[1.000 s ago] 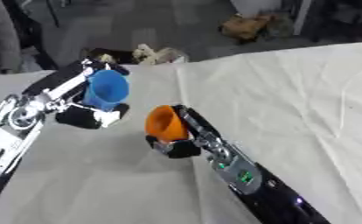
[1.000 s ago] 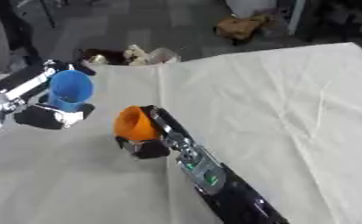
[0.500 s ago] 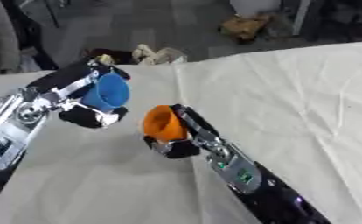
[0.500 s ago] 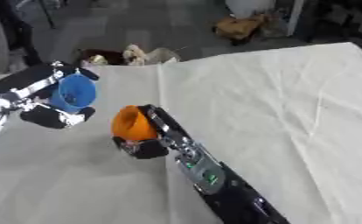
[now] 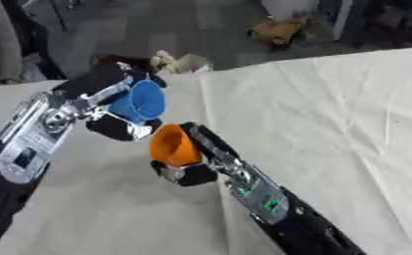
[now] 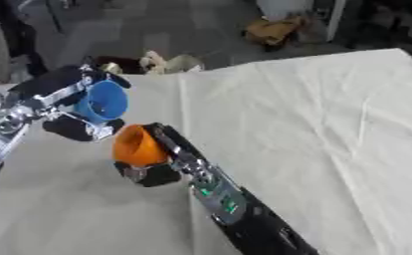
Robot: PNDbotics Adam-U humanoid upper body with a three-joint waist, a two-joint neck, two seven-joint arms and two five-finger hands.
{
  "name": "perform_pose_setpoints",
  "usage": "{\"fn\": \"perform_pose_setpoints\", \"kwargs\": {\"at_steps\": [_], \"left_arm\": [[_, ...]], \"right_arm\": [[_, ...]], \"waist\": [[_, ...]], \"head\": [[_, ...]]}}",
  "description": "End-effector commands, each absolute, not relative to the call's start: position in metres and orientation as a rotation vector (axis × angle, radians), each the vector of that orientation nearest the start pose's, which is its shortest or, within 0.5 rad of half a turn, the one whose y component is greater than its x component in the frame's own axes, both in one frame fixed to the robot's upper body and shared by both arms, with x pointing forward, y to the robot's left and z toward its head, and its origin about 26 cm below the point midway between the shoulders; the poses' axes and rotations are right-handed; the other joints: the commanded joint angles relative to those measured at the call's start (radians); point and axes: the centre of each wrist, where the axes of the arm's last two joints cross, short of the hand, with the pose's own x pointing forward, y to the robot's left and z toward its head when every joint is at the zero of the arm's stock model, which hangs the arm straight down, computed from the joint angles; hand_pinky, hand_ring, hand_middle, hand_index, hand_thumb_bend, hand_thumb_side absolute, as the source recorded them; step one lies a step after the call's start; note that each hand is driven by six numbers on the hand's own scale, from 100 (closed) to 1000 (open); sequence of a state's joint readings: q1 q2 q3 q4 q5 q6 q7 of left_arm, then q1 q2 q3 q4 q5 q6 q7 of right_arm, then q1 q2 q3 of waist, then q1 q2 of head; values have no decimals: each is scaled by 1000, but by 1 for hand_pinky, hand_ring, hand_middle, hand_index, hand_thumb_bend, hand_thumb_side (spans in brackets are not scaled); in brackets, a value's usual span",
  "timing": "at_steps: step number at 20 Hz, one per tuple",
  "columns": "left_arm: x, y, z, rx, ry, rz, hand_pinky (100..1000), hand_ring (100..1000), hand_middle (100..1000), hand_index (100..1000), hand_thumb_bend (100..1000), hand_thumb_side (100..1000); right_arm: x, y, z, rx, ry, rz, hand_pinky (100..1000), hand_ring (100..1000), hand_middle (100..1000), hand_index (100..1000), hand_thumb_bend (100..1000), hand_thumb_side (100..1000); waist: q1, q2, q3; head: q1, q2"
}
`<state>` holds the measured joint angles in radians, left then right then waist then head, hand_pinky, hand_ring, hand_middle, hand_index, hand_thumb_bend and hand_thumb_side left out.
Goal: Pour the contents of one cup into another cup.
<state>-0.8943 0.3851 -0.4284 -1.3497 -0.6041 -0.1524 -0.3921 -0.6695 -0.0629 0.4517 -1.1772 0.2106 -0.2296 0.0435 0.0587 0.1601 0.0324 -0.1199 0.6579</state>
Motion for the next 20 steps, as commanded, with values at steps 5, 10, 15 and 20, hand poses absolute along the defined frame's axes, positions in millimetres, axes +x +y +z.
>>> {"fn": "perform_pose_setpoints", "kwargs": {"at_steps": [5,10,15,20], "left_arm": [[422,148,237,631,-1829,-1826,100,468,389,833,100,244],[421,147,239,653,-1771,-1927,100,448,386,830,100,238],[418,147,244,672,-1723,-2027,100,428,380,828,100,232],[413,146,250,721,-1694,-2112,100,411,368,823,100,221]], "right_arm": [[393,-72,88,182,-2007,970,614,380,310,468,100,189],[393,-72,88,185,-2008,971,614,381,311,468,100,192],[393,-72,88,186,-2007,969,615,382,311,469,100,193],[393,-72,87,188,-2006,961,615,382,312,470,100,194]], "waist": [[1,-18,-3],[2,-19,-4],[3,-19,-4],[3,-20,-3]], "head": [[4,0],[5,2],[3,3],[3,5]]}}
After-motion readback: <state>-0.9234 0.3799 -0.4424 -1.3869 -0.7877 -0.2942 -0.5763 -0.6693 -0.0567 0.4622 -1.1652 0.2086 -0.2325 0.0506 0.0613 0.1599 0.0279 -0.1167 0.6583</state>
